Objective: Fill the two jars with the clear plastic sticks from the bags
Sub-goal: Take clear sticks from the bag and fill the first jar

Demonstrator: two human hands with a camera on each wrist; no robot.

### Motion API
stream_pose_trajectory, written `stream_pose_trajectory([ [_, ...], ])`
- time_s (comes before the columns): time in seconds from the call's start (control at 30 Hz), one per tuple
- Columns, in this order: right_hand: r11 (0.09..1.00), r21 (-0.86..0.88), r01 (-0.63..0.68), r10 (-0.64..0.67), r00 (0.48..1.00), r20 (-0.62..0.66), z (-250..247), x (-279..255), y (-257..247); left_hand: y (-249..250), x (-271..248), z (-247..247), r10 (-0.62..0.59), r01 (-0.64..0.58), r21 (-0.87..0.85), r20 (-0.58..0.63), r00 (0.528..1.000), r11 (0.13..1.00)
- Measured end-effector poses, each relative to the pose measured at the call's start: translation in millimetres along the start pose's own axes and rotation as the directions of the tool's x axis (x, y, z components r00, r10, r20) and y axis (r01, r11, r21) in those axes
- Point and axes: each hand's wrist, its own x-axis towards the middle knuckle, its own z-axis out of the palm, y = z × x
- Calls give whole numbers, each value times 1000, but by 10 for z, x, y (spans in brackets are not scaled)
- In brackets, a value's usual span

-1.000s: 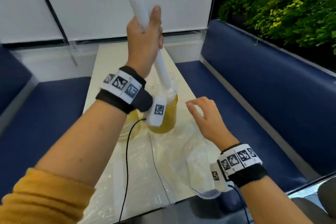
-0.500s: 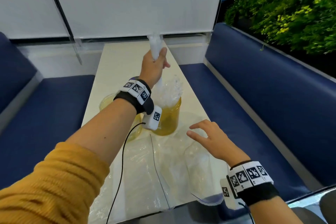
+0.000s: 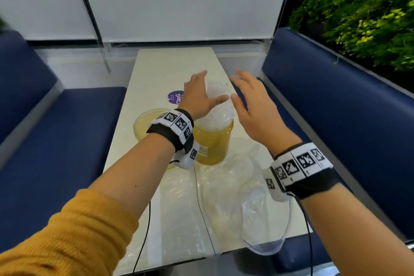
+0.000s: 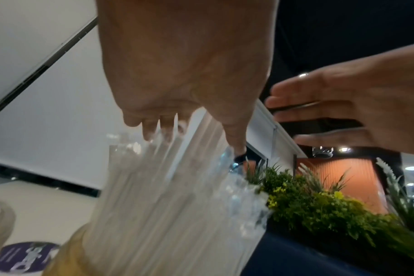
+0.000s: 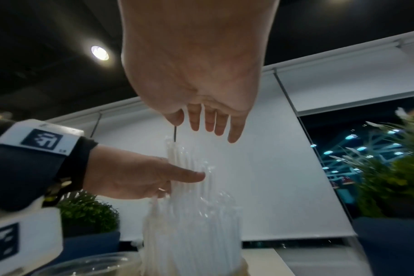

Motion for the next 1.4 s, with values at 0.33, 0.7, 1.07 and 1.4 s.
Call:
stream_pose_trajectory([
  [0.33, 995, 27, -94, 86, 976, 200, 330, 315, -30, 105, 86, -63, 303, -350, 291, 196, 933, 890],
  [0.7, 990, -105, -93, 122, 939, 322, 497, 258, 105, 5, -21, -56, 227, -244, 486, 95, 969, 839],
  [1.07, 967, -240, -88, 115, 988, 103, 753, 384, 107, -230, -338, -121, 49, -89, 191, 205, 978, 978],
  [1.4, 943, -293, -155, 238, 933, 270, 923, 468, 151, -313, -390, -116, 2, -132, 279, 422, 907, 951],
])
